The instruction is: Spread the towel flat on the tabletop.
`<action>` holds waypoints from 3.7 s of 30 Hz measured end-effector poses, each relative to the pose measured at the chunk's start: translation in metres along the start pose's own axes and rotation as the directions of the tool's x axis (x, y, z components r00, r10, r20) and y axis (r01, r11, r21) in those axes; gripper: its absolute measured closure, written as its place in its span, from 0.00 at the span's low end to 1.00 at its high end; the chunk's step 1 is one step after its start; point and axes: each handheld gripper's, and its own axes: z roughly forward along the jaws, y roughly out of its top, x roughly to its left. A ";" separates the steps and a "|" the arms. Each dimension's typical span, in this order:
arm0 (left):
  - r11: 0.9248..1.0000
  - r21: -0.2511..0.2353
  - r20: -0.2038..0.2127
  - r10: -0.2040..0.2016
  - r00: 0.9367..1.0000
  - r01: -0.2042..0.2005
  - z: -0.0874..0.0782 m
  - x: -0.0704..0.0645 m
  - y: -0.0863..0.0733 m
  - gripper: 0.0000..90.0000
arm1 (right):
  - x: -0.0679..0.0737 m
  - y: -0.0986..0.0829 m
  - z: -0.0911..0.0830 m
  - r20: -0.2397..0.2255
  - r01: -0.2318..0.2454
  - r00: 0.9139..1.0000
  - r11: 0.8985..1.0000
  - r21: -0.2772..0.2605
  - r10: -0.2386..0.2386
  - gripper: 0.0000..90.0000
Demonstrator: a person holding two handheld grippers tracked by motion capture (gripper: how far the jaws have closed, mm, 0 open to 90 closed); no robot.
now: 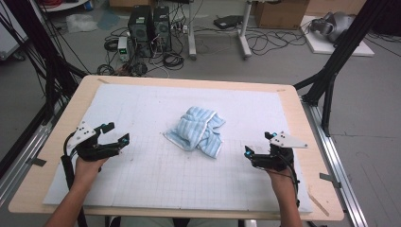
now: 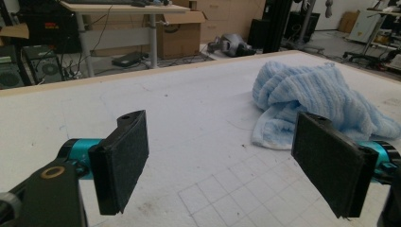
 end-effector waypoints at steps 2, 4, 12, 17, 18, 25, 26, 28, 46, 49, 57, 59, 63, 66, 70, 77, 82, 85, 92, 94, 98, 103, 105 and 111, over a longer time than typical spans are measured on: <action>1.000 0.003 -0.004 0.000 1.000 0.000 -0.001 0.000 0.000 0.22 | 0.000 0.000 0.000 -0.003 -0.002 1.000 1.000 0.002 0.002 0.09; 1.000 0.004 -0.006 0.001 1.000 -0.001 -0.001 0.000 0.000 0.22 | 0.001 -0.001 0.000 -0.007 -0.012 1.000 1.000 0.002 0.012 0.09; 1.000 0.005 -0.007 -0.004 1.000 0.004 0.000 0.000 -0.001 0.22 | 0.000 -0.003 0.003 -0.028 -0.021 0.999 1.000 0.007 0.021 0.09; 1.000 0.009 0.007 0.006 1.000 -0.006 0.002 0.000 0.000 0.22 | 0.001 -0.003 0.005 -0.034 -0.015 0.999 1.000 0.007 0.015 0.09; 1.000 0.010 0.009 0.005 1.000 -0.005 0.002 0.000 0.000 0.22 | 0.001 -0.003 0.005 -0.030 -0.016 0.999 1.000 0.014 0.016 0.09; 1.000 0.008 0.017 0.008 1.000 -0.008 0.002 -0.002 0.000 0.22 | 0.007 -0.002 0.008 -0.093 -0.021 0.995 1.000 0.017 0.022 0.09; 1.000 0.007 0.018 0.008 1.000 -0.008 0.002 -0.003 0.000 0.22 | 0.008 -0.002 0.009 -0.101 -0.020 0.995 1.000 0.020 0.022 0.09; 1.000 0.009 0.016 0.005 1.000 -0.005 0.003 -0.003 0.000 0.22 | 0.010 -0.001 0.012 -0.121 -0.016 0.992 0.999 0.031 0.019 0.09; 1.000 0.019 0.026 0.000 1.000 -0.001 0.006 -0.003 -0.002 0.22 | 0.045 0.017 0.056 -0.267 0.095 0.961 0.992 0.085 -0.069 0.25; 1.000 0.015 0.024 -0.005 1.000 0.004 0.006 -0.002 -0.002 0.22 | 0.050 0.024 0.070 -0.283 0.111 0.956 0.989 0.097 -0.079 0.31; 1.000 0.015 0.023 -0.009 1.000 0.009 0.005 -0.001 -0.002 0.22 | 0.056 0.032 0.114 -0.260 0.093 0.964 0.980 0.174 -0.045 0.43; 1.000 0.015 0.022 -0.010 1.000 0.010 0.005 -0.001 -0.003 0.22 | 0.058 0.032 0.123 -0.259 0.073 0.966 0.980 0.186 -0.023 0.42; 1.000 0.019 0.025 -0.007 1.000 0.007 0.006 -0.001 -0.003 0.22 | 0.063 0.030 0.138 -0.239 0.059 0.971 0.970 0.237 -0.001 0.49; 1.000 0.017 0.025 -0.009 1.000 0.008 0.006 -0.001 -0.003 0.22 | 0.065 0.029 0.142 -0.246 0.045 0.969 0.964 0.263 0.022 0.64; 1.000 0.017 0.022 -0.011 1.000 0.010 0.006 0.000 -0.003 0.22 | 0.064 0.030 0.138 -0.276 0.016 0.959 0.957 0.288 0.067 0.83; 1.000 0.015 0.021 -0.010 1.000 0.009 0.006 -0.001 -0.002 0.22 | 0.074 0.034 0.124 -0.413 0.038 0.907 0.963 0.266 0.078 0.86; 1.000 0.014 0.031 -0.001 1.000 0.000 0.007 -0.004 -0.001 0.24 | 0.080 0.041 0.106 -0.451 0.015 0.888 0.976 0.218 0.087 0.85; 1.000 0.018 0.045 0.006 0.999 -0.007 0.008 -0.007 0.000 0.24 | 0.083 0.042 0.099 -0.345 0.083 0.938 0.964 0.251 0.010 0.83; 1.000 0.021 0.085 0.006 0.996 -0.008 0.015 -0.019 0.003 0.22 | 0.070 0.037 0.085 -0.267 0.006 0.963 0.984 0.176 0.042 0.52; 1.000 0.026 0.109 0.008 0.994 -0.011 0.018 -0.026 0.003 0.22 | 0.067 0.038 0.079 -0.249 0.013 0.968 0.989 0.148 0.025 0.53; 0.997 0.062 0.212 0.040 0.976 -0.054 0.036 -0.047 0.005 0.26 | 0.060 0.037 0.073 -0.216 -0.001 0.976 0.992 0.126 0.028 0.52; 0.989 0.113 0.309 0.059 0.949 -0.098 0.060 -0.071 0.006 0.32 | 0.057 0.036 0.072 -0.193 -0.008 0.981 0.991 0.134 0.034 0.51; 0.984 0.135 0.332 0.063 0.941 -0.113 0.070 -0.080 0.006 0.32 | 0.057 0.036 0.071 -0.198 -0.007 0.980 0.992 0.128 0.032 0.51; 0.974 0.173 0.351 0.080 0.933 -0.149 0.096 -0.105 0.011 0.31 | 0.054 0.035 0.070 -0.195 -0.022 0.980 0.992 0.124 0.046 0.46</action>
